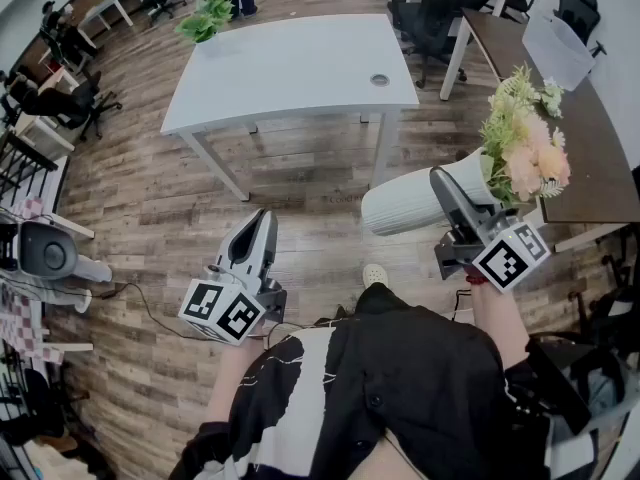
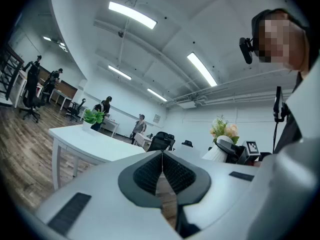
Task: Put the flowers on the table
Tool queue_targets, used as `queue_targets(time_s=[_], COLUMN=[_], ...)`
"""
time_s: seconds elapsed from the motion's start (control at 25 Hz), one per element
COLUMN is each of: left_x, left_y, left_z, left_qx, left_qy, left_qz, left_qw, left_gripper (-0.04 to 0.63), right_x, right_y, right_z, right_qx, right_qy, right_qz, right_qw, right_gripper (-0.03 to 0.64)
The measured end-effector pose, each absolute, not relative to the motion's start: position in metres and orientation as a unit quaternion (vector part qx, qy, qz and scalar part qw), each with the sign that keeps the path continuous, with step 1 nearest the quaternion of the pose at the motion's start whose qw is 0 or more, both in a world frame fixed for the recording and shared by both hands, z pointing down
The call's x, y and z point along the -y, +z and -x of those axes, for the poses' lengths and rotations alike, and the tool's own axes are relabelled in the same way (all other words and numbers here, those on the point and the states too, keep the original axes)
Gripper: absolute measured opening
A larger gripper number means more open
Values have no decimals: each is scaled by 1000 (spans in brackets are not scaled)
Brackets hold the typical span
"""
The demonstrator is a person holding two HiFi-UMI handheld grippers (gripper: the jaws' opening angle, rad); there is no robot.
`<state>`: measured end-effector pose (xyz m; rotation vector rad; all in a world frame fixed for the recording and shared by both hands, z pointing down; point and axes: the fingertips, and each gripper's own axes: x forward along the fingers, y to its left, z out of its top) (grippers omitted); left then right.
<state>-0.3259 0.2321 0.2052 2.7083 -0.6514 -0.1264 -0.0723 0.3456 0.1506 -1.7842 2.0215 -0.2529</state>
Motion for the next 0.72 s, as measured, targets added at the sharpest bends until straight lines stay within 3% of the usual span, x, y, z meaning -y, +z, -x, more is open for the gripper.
queue_targets(time_s=[0.72], left_x=[-206], left_y=[219], left_z=[305], left_qx=[240], left_qy=[-46], left_qz=[-949], left_qw=[196], left_gripper=[17], right_x=[-318], right_y=[155], right_z=[45], right_qx=[-724], right_qy=[-96], right_qz=[647], right_qw=[219], right_gripper=[350])
